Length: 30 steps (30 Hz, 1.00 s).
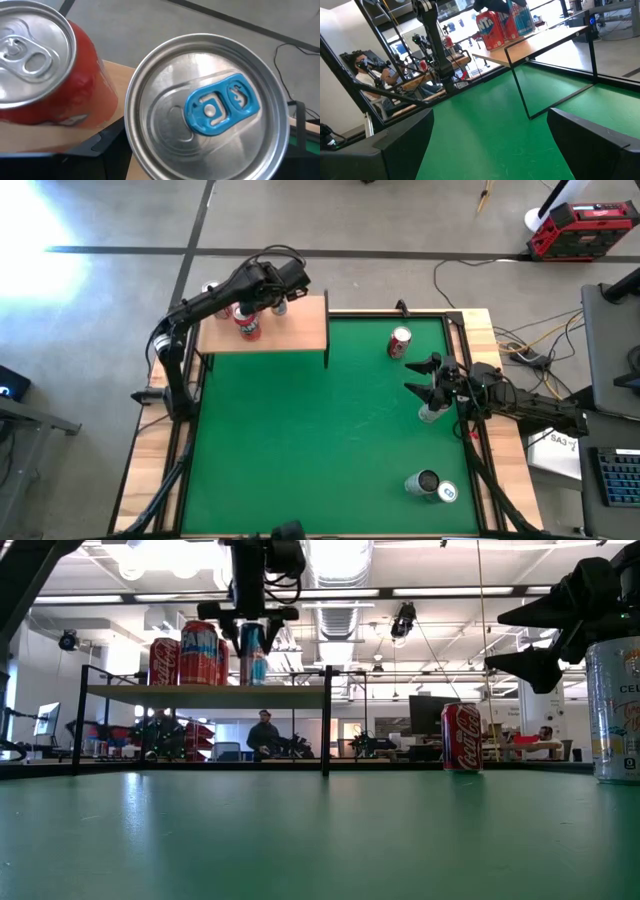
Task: Place canned beverage on shelf
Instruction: Put the left blue soda can on the shelf
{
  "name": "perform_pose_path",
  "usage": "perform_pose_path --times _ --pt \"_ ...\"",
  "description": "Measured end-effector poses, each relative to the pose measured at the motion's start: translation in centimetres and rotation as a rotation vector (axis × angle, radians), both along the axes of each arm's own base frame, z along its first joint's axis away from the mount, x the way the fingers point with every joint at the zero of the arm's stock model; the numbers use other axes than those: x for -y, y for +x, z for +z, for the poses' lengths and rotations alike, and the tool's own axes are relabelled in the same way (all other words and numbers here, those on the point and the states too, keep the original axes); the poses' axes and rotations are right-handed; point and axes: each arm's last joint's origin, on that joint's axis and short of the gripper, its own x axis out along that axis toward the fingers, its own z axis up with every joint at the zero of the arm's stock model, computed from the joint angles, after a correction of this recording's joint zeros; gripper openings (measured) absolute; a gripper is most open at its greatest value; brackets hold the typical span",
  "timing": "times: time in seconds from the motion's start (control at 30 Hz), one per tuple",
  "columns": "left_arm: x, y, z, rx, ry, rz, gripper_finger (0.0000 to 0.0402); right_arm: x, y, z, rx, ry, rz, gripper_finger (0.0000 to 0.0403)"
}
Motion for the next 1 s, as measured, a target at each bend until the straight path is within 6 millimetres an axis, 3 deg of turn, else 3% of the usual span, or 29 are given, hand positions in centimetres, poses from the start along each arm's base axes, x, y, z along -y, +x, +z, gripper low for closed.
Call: perform_pose_path --times 0.47,1.0 --pt "-1.1 0.6 -1.3 -0.026 -0.010 0.013 0.0246 0.0 0.0 0.0 0.000 0.000 0.000 0.0382" --pt "-1.2 0.6 -1.4 -0.017 -0.012 0.020 0.0246 0.0 0.0 0.0 0.000 0.000 0.000 0.0382"
